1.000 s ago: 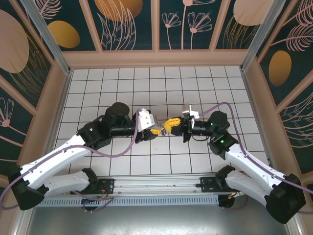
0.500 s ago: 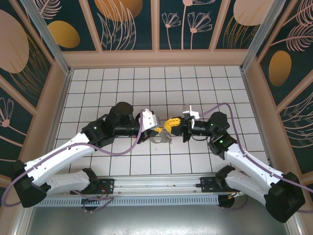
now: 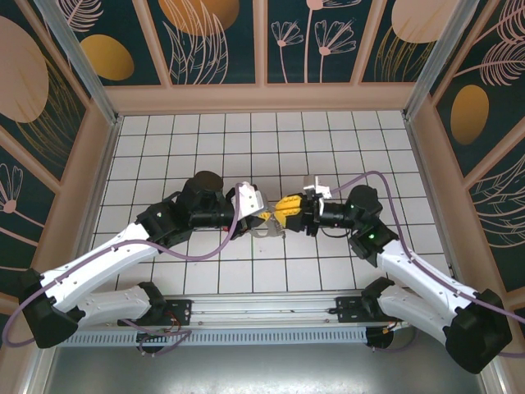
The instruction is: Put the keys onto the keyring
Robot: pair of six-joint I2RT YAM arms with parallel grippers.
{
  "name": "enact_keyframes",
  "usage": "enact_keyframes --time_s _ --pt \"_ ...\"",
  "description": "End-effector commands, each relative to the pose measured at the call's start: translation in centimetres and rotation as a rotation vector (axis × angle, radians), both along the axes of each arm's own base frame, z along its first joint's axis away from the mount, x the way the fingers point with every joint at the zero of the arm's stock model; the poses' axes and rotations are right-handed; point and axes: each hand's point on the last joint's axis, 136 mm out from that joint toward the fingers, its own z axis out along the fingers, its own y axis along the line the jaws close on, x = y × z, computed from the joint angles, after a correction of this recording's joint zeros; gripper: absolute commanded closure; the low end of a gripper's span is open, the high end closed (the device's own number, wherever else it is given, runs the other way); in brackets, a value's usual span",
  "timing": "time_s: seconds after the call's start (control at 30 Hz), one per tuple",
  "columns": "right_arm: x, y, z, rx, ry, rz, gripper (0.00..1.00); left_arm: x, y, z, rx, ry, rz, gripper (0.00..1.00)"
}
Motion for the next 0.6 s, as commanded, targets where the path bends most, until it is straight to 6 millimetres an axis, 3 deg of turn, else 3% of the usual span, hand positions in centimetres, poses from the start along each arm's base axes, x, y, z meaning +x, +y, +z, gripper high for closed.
enact_keyframes --time_s 0.0,0.1,0.33,0.57 --pt "0.5 -0.3 1.4 -0.030 -0.006 -0.047 0.59 0.9 0.6 1.0 0.013 -0.060 0.040 1.00" --pt "1.2 -0.2 1.7 -0.082 0.024 -0.071 0.50 1.2 1.0 0.2 0.060 -0.060 0.061 1.00" --pt "2.3 0.4 0.7 -0.226 0.107 -0.063 0.52 1.2 1.2 -0.4 0.093 -0.053 0.056 1.00" --pt "2.1 1.0 -1.0 -0.305 0.179 -0.004 0.53 0.9 1.2 -0.5 0.096 -0.048 0.045 1.00"
